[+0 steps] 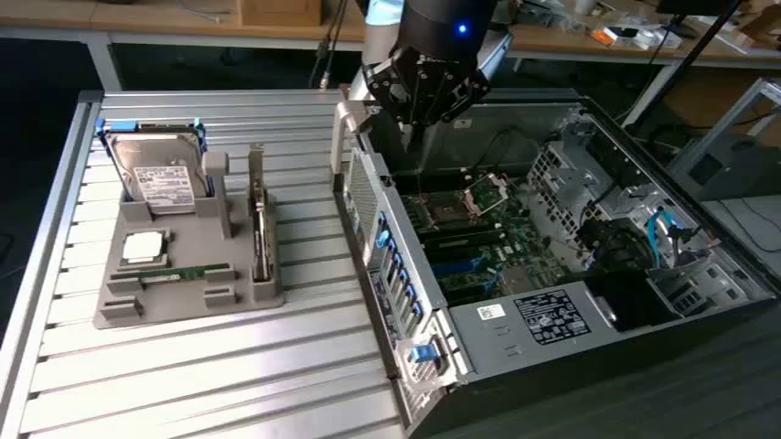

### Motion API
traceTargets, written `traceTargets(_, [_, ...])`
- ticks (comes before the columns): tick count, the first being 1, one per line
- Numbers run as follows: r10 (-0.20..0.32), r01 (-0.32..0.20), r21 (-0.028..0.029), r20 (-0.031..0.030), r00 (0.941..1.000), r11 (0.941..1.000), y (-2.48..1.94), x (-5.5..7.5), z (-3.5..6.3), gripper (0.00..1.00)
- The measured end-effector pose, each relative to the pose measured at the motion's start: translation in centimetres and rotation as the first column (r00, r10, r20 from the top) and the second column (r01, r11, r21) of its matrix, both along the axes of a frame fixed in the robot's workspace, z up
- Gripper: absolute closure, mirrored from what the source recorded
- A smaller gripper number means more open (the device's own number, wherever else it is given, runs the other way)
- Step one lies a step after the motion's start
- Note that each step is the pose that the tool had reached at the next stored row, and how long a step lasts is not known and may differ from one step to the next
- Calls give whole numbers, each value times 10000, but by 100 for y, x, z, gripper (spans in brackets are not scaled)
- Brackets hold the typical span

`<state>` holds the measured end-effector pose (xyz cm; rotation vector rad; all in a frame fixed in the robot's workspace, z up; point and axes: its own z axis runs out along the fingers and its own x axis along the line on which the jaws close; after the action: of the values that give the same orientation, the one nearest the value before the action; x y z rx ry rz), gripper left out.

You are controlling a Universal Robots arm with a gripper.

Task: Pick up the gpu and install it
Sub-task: 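Reach for the gpu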

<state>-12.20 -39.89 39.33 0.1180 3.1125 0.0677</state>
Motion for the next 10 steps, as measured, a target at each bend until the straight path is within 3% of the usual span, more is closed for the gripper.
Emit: traceTargets(10, [0, 0, 0, 1, 10000, 10000, 0, -99, 0, 89])
